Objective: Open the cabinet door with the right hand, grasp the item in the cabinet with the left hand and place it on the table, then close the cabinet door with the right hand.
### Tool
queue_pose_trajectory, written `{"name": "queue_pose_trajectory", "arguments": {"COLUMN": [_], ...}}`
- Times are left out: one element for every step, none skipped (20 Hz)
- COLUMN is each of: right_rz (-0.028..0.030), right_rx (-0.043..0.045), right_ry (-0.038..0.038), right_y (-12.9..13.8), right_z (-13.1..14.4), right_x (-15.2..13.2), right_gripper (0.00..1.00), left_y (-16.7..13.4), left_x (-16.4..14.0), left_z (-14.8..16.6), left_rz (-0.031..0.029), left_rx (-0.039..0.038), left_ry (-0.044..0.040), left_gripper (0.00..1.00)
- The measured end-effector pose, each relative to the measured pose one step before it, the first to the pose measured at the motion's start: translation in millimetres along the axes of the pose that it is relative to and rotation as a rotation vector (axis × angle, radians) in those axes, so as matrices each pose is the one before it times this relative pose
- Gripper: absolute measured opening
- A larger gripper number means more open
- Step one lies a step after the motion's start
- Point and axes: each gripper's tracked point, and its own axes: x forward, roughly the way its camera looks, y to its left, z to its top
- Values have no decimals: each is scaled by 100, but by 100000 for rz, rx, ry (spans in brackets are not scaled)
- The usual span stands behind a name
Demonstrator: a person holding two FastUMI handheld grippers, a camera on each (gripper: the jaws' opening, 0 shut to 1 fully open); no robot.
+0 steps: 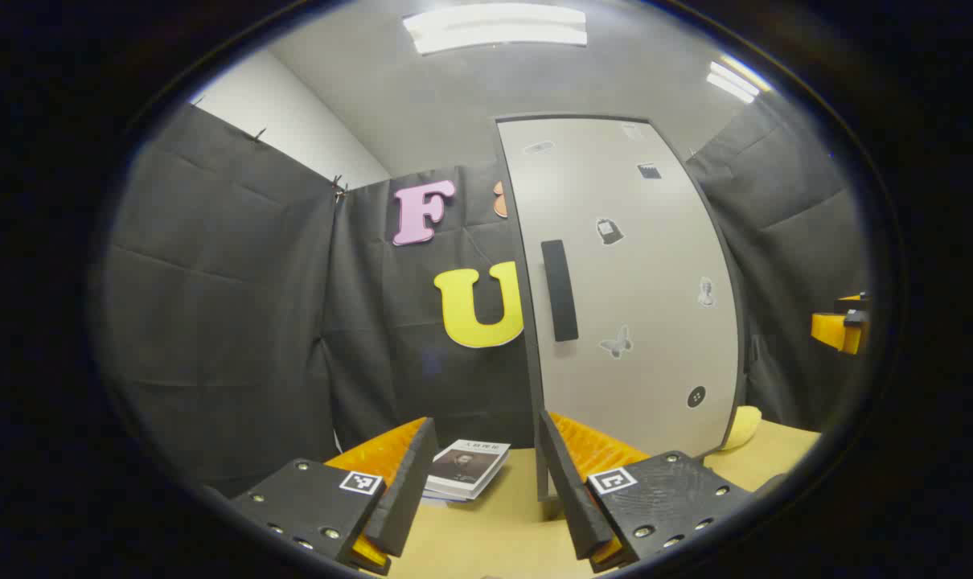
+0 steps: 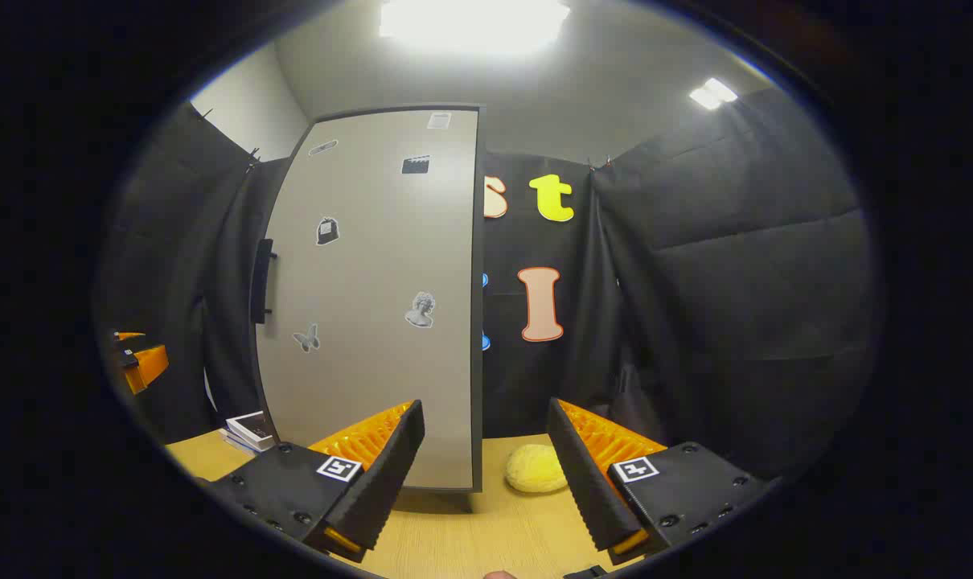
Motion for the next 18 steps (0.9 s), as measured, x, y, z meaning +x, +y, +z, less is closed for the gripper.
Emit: {"name": "queue_pose_trajectory", "arguments": {"right_rz": [105, 94, 39, 16, 17, -72, -235, -285, -104, -194, -49, -108, 82, -56, -140, -203, 164, 159], "right_rx": [232, 257, 203, 114, 0, -7, 131, 183, 114, 102, 161, 372, 615, 642, 522, 336, 131, -47], "right_ry": [196, 43, -37, -136, -80, -192, -721, -507, -169, 48, 423, 529, 539, 356, 68, 8, 126, 114], "right_y": [117, 16, 48, -27, 17, -27, -46, -37, 24, -35, 6, 4, 64, 44, 19, -29, 39, -40], "right_z": [-27, -66, 108, 37, 87, 62, 185, 8, 23, -21, -88, -99, -45, -61, 35, -23, 88, -16], "right_x": [46, -22, 95, -43, 33, -162, 50, 49, 21, -69, -17, -136, -97, -28, -34, 59, 49, 24], "right_gripper": [98, 98, 98, 98, 98, 98, 96, 96, 97, 98, 98, 97, 98, 98, 98, 97, 97, 97], "left_y": [-16, 34, 67, 0, 50, 128, 82, 127, 72, 111, 140, 43, 163, 69, 105, 52, 138, 135], "left_x": [76, -66, -46, -15, 63, -160, -40, -135, -62, -59, -88, -113, -19, -75, -18, 3, -26, -93], "left_z": [-81, -142, 120, 67, 74, 87, 66, -123, -10, -126, -53, -145, 10, -5, 87, 4, 35, -54], "left_rz": [-125, 11, 107, 91, 91, 155, 286, 432, 296, 384, 298, 143, 289, 214, 363, 236, 193, 142], "left_rx": [-170, -16, 104, 87, 105, 165, 251, 118, -82, -101, -156, -58, 43, 49, 26, -70, -68, 67], "left_ry": [258, 160, -22, -122, -158, -320, -110, -127, -5, 163, 205, 277, 79, -62, -119, -121, -9, -58], "left_gripper": [77, 77, 77, 77, 78, 77, 78, 77, 77, 77, 77, 77, 77, 77, 77, 78, 77, 78]}}
